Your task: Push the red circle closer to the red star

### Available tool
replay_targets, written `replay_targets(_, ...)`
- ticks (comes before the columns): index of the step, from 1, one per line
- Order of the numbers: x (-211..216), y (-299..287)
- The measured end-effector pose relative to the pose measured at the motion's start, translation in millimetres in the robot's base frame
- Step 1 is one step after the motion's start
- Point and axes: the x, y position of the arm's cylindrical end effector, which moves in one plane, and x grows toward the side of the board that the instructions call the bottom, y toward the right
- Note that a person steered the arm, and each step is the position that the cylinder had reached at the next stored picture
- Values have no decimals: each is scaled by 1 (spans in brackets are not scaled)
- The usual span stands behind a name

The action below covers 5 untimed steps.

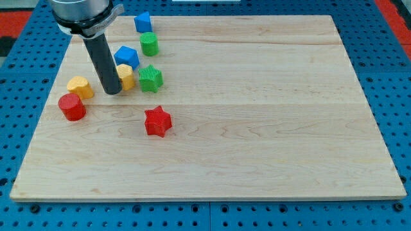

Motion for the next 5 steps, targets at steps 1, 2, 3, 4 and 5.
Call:
replay_targets(1, 0, -1)
replay_targets(2, 5, -1)
replay_targets(3, 28, -4)
replay_targets(4, 87, -6)
replay_targets(5, 107, -46)
